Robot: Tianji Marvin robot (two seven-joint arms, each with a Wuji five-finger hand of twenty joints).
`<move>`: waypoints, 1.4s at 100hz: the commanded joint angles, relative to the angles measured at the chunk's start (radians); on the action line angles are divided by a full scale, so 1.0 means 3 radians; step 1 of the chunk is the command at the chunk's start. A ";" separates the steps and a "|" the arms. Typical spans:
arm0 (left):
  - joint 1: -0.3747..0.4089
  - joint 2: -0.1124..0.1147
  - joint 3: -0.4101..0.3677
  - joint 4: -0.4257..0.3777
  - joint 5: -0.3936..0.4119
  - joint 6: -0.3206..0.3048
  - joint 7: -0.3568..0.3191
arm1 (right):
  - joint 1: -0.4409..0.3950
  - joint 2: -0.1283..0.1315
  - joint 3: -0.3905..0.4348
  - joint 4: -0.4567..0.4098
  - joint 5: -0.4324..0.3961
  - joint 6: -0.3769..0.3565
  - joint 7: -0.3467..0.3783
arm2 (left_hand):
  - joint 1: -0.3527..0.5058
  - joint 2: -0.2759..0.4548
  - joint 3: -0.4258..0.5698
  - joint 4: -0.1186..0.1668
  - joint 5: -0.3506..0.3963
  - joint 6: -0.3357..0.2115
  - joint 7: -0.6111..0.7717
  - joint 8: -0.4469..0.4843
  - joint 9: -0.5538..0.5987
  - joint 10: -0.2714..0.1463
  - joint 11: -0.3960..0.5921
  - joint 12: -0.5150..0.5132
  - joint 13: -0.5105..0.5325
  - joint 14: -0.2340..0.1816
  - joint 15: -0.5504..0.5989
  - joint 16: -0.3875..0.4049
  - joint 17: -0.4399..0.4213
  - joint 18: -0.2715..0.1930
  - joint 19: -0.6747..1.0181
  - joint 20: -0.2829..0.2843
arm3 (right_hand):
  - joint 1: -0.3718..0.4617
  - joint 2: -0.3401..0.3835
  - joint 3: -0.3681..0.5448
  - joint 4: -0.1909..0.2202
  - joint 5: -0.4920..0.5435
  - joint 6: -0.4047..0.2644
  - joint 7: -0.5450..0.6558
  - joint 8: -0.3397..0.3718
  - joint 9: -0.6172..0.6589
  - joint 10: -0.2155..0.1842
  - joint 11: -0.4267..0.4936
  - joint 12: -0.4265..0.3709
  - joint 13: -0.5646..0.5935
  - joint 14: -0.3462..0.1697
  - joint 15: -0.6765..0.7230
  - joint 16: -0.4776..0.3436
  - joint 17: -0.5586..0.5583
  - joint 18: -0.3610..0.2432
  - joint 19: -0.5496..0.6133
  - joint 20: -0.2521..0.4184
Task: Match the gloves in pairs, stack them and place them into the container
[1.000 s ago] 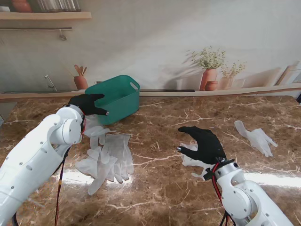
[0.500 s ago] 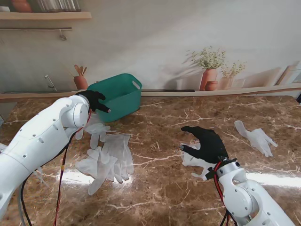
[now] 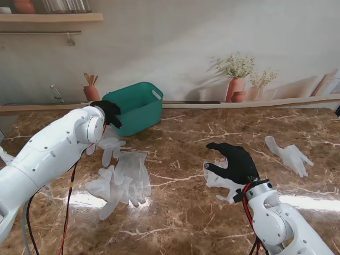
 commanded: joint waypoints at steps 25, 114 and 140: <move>0.0205 -0.0090 -0.0299 -0.0036 0.0194 -0.0173 0.0674 | -0.0024 -0.0009 -0.0007 0.0020 0.0028 0.0022 0.0043 | 0.0257 0.0046 0.0328 -0.0081 0.0247 -0.0492 0.1350 0.1518 0.0154 -0.0263 -0.0796 -0.0244 0.0183 -0.0121 -0.0236 -0.0269 0.0136 -0.0019 0.0217 0.0012 | 0.0051 0.0022 -0.0069 0.0154 0.0068 -0.0092 0.0019 0.0016 0.0062 -0.0083 0.0007 0.0054 0.0087 -0.0004 0.0015 0.0057 0.0000 0.0017 0.0039 0.0106; 0.0185 -0.0637 0.0382 0.0176 -0.0426 -0.0411 0.1600 | -0.0081 -0.0018 0.0045 0.0040 -0.0009 -0.0011 -0.0053 | 0.0234 0.0014 0.0325 -0.0079 0.0294 -0.0529 0.1276 0.1529 0.0211 -0.0276 -0.0776 -0.0497 0.0271 -0.0226 -0.0183 -0.0302 0.0168 -0.0079 0.0285 0.0013 | 0.0060 0.0027 -0.0079 0.0155 0.0043 -0.0093 0.0006 0.0013 0.0057 -0.0086 0.0001 0.0062 0.0086 0.0000 0.0012 0.0062 0.0005 0.0012 0.0017 0.0143; 0.0149 -0.0666 0.0573 0.0248 -0.0406 -0.0497 0.1546 | -0.0083 -0.0025 0.0063 0.0082 0.0013 -0.0037 -0.0082 | 0.0219 0.0048 0.0179 -0.0089 0.0220 -0.0494 0.1315 0.1464 0.0122 -0.0238 -0.0649 -0.0529 0.0252 -0.0236 -0.0179 -0.0286 0.0149 -0.0090 0.0278 0.0006 | 0.0059 0.0027 -0.0081 0.0155 0.0044 -0.0093 0.0005 0.0013 0.0058 -0.0083 0.0001 0.0063 0.0080 0.0001 0.0010 0.0062 0.0005 0.0013 0.0013 0.0149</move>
